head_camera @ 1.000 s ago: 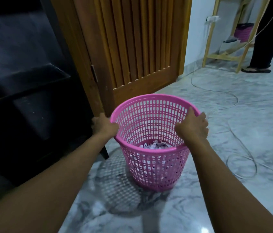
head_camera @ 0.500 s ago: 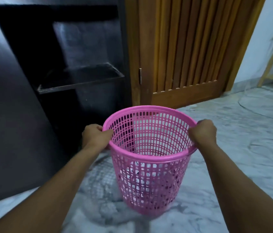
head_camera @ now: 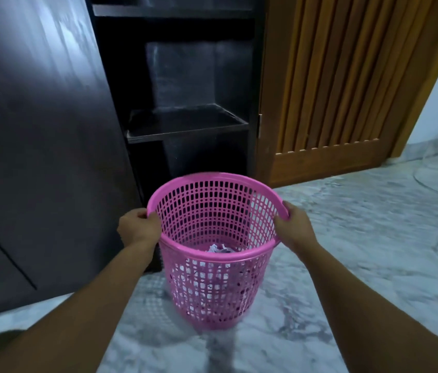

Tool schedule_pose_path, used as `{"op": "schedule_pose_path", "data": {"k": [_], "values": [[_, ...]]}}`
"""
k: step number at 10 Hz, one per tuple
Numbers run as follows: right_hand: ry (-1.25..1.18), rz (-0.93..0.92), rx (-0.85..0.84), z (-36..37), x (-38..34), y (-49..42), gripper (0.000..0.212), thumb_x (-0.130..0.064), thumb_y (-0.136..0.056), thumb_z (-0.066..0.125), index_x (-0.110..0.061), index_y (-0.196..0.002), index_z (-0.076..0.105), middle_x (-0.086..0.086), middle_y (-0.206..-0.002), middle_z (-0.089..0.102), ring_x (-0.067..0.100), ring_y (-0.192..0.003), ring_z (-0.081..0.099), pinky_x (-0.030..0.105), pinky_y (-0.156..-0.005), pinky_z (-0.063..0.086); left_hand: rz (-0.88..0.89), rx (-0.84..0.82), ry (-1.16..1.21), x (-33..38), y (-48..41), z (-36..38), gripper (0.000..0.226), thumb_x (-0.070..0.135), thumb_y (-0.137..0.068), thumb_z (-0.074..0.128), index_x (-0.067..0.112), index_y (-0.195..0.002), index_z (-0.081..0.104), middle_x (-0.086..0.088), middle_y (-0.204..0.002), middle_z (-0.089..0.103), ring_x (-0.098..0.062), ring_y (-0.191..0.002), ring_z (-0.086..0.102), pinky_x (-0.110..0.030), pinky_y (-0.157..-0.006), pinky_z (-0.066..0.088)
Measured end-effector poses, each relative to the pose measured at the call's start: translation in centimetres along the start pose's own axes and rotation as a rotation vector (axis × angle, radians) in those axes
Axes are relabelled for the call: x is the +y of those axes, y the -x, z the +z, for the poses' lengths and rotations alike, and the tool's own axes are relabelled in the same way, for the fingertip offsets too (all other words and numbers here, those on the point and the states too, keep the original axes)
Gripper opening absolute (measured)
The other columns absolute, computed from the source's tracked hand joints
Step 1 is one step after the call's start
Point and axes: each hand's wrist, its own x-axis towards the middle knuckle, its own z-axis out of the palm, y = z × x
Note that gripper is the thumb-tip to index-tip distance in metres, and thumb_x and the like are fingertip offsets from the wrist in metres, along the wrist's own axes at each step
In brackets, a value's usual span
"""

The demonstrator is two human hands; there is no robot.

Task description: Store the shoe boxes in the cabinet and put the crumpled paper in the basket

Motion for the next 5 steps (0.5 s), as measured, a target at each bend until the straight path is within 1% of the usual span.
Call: {"op": "schedule_pose_path", "data": {"k": [1, 2, 3, 4, 5], "values": [[0.003, 0.031, 0.126, 2.3, 0.1, 0.1, 0.039, -0.019, -0.094, 0.058, -0.013, -0.132, 0.054, 0.011, -0.118, 0.064, 0.027, -0.092, 0.066, 0.04, -0.08, 0.059, -0.073, -0.014, 0.055, -1.4, -1.2, -0.3, 0.023, 0.008, -0.089, 0.06, 0.006, -0.109, 0.07, -0.015, -0.093, 0.071, -0.029, -0.074, 0.067, -0.038, -0.067, 0.057], [-0.024, 0.162, 0.348, 4.4, -0.9, 0.2, 0.038, -0.031, -0.095, 0.056, -0.014, -0.128, 0.054, 0.012, -0.118, 0.061, 0.025, -0.082, 0.064, 0.037, -0.075, 0.057, -0.168, -0.114, 0.08, -2.4, -1.6, -0.9, 0.018, 0.012, -0.093, 0.056, 0.011, -0.109, 0.065, -0.015, -0.094, 0.069, -0.031, -0.076, 0.068, -0.042, -0.065, 0.059], [-0.075, 0.219, 0.388, 5.5, -1.4, -0.3, 0.035, -0.03, -0.096, 0.057, -0.014, -0.127, 0.057, 0.01, -0.108, 0.068, 0.022, -0.077, 0.065, 0.035, -0.071, 0.058, -0.201, -0.207, 0.165, -2.7, -1.9, -1.3, 0.025, 0.014, -0.097, 0.051, 0.018, -0.119, 0.063, -0.016, -0.099, 0.069, -0.034, -0.084, 0.069, -0.052, -0.072, 0.06], [-0.085, 0.229, 0.381, 5.5, -1.7, -0.6, 0.034, -0.031, -0.096, 0.056, -0.014, -0.125, 0.059, 0.01, -0.107, 0.07, 0.023, -0.078, 0.067, 0.04, -0.074, 0.059, -0.198, -0.261, 0.183, -2.7, -2.4, -1.7, 0.028, 0.013, -0.098, 0.051, 0.018, -0.123, 0.062, -0.015, -0.1, 0.07, -0.035, -0.086, 0.07, -0.055, -0.075, 0.059], [-0.048, 0.212, 0.384, 5.9, -1.6, -1.1, 0.039, -0.036, -0.094, 0.053, -0.014, -0.126, 0.059, 0.011, -0.11, 0.068, 0.025, -0.082, 0.068, 0.045, -0.075, 0.06, -0.13, -0.244, 0.109, -2.7, -2.6, -1.5, 0.024, 0.017, -0.097, 0.053, 0.013, -0.121, 0.059, -0.014, -0.099, 0.067, -0.03, -0.082, 0.069, -0.049, -0.072, 0.06]]}}
